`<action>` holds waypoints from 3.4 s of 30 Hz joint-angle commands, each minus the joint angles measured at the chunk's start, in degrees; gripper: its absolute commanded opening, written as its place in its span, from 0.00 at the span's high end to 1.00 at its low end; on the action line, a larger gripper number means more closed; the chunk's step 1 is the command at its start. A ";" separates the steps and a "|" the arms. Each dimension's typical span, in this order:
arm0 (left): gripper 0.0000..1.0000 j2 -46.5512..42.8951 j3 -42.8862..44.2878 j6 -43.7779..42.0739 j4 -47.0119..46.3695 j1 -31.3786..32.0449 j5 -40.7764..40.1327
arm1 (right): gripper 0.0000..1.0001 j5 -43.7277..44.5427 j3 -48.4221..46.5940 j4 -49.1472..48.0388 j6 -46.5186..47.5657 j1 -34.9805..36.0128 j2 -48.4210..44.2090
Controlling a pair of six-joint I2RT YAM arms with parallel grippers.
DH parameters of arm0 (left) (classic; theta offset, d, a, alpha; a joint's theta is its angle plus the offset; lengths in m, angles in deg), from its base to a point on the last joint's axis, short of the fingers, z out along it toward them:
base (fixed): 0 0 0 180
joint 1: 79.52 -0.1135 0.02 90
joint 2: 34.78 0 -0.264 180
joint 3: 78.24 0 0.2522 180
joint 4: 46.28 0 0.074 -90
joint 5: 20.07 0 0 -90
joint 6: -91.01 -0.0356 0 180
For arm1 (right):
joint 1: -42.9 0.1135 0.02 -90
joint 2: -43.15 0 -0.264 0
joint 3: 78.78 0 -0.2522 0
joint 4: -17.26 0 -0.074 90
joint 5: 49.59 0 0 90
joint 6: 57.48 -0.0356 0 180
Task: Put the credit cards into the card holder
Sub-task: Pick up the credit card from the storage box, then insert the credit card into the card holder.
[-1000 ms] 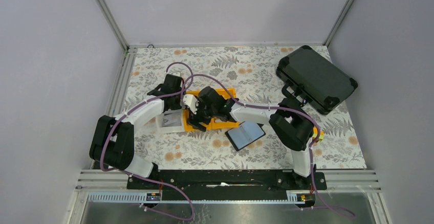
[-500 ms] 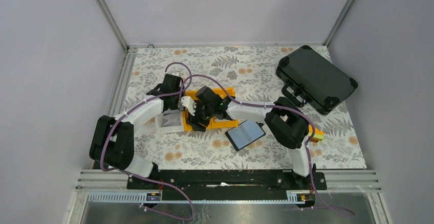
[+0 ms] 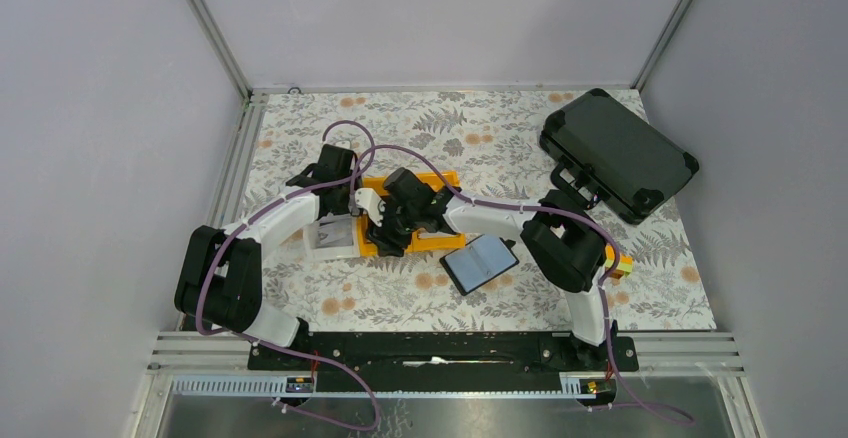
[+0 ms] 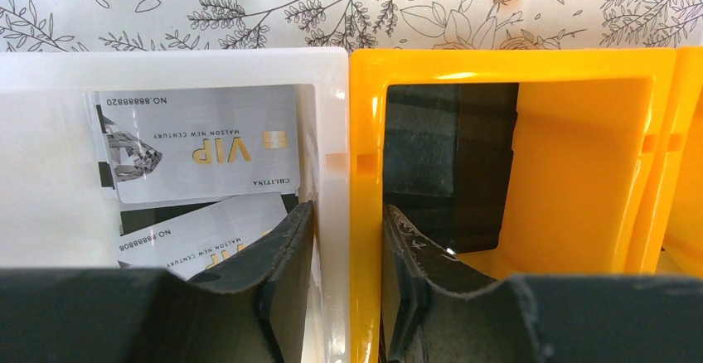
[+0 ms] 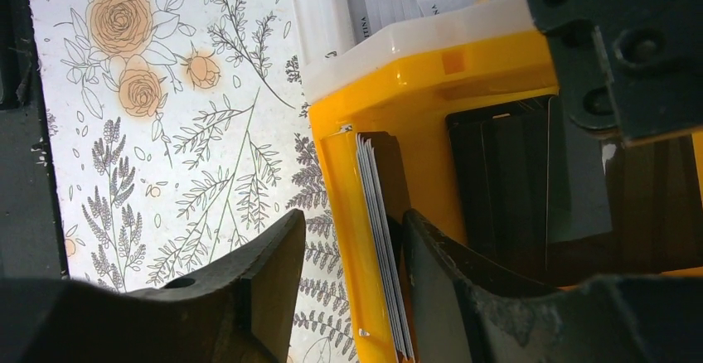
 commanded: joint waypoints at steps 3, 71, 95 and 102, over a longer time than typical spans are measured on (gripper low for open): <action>1.00 -1.42 1.58 1.38 -3.09 -0.24 2.35 | 0.51 -1.58 -2.49 3.65 -1.64 0.31 -1.20; 1.00 -1.49 1.08 2.49 -4.19 -0.57 0.07 | 1.00 7.91 3.32 -9.75 -3.26 0.31 -10.49; 1.00 2.45 7.77 5.68 -5.95 -5.23 -10.54 | 1.00 26.88 26.74 -17.05 -20.19 -5.15 -41.51; 0.54 0.07 11.53 2.98 -3.88 -5.27 -8.96 | 1.00 14.62 36.04 -13.76 -33.47 -21.45 -48.36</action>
